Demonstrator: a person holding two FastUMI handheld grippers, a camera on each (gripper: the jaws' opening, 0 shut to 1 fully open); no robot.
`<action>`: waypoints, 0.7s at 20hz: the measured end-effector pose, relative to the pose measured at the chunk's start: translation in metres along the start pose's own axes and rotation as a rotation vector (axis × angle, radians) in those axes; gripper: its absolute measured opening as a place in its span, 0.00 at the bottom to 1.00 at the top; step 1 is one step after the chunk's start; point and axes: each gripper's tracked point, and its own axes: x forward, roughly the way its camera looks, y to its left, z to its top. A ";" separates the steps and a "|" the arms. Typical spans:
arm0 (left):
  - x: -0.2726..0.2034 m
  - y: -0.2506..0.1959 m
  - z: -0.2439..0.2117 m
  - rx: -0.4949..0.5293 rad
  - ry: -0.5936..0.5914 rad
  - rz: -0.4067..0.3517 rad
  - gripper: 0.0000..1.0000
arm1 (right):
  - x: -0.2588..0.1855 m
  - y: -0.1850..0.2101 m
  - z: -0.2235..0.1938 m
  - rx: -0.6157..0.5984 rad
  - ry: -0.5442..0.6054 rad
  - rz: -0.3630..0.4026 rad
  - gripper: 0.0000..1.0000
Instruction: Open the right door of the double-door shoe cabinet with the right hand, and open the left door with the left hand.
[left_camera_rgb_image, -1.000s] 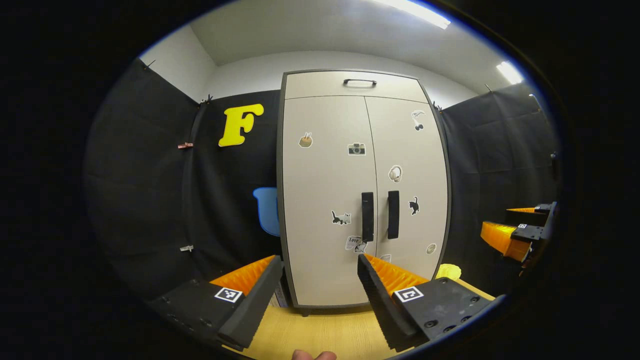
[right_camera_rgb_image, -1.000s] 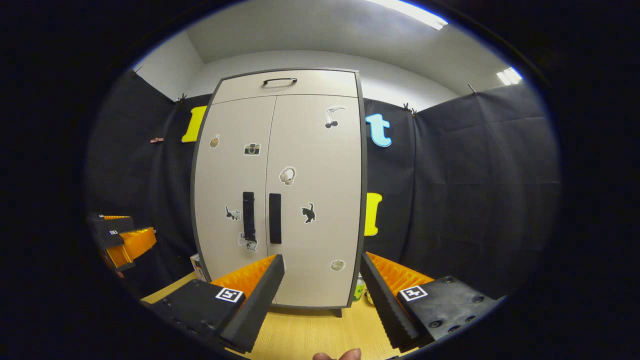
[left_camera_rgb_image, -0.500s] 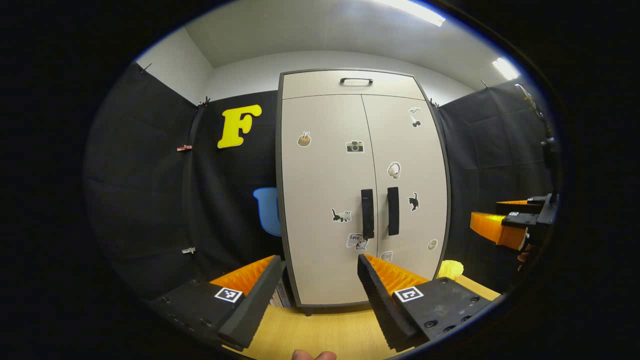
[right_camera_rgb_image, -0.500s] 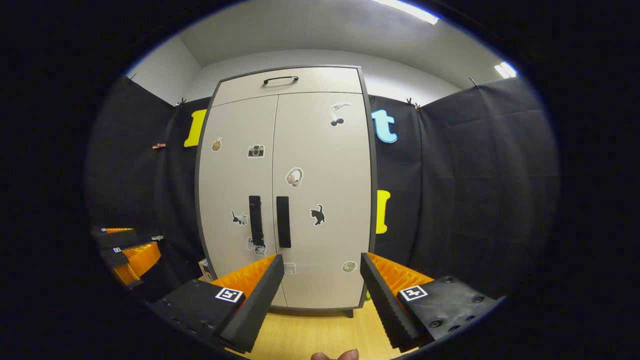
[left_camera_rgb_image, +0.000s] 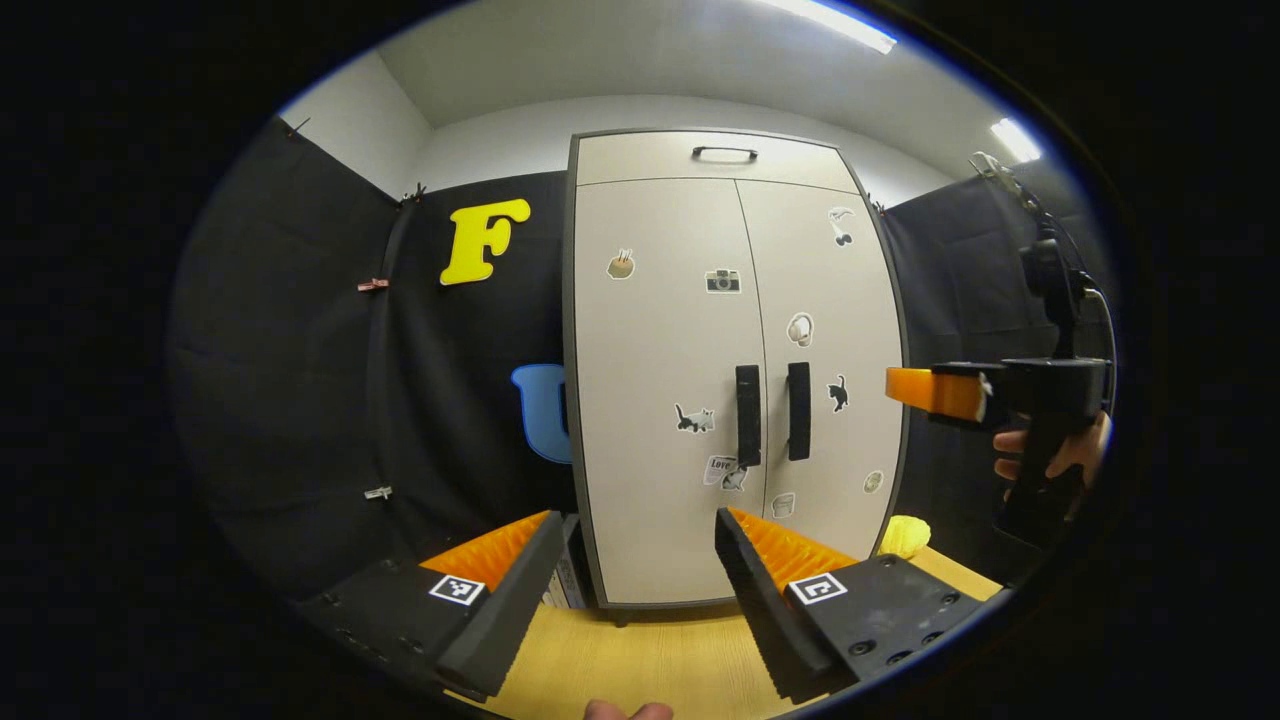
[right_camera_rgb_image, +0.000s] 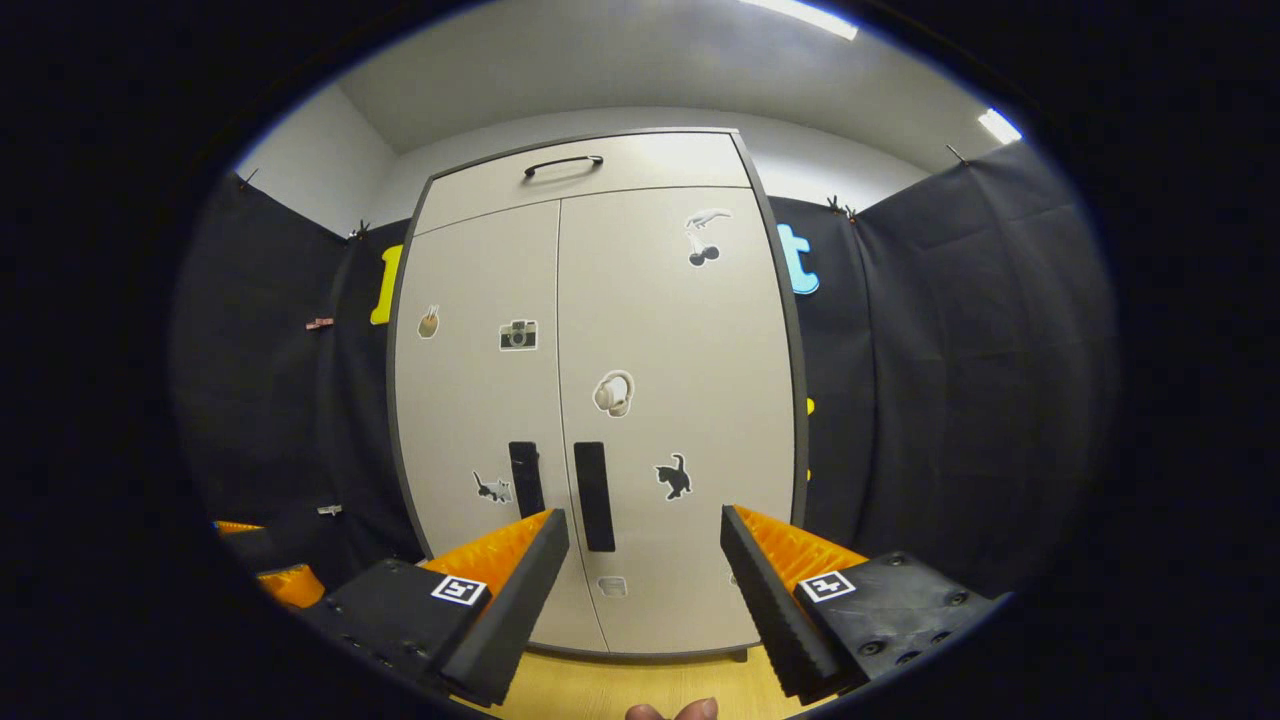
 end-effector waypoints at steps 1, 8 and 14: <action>0.001 0.002 -0.001 -0.001 0.001 0.001 0.95 | 0.008 0.003 -0.001 -0.005 0.002 0.001 0.96; 0.013 0.011 -0.011 -0.013 0.015 -0.003 0.95 | 0.067 0.025 -0.018 -0.048 0.034 -0.003 0.97; 0.020 0.020 -0.024 -0.029 0.043 -0.004 0.95 | 0.114 0.036 -0.039 -0.072 0.053 -0.025 0.97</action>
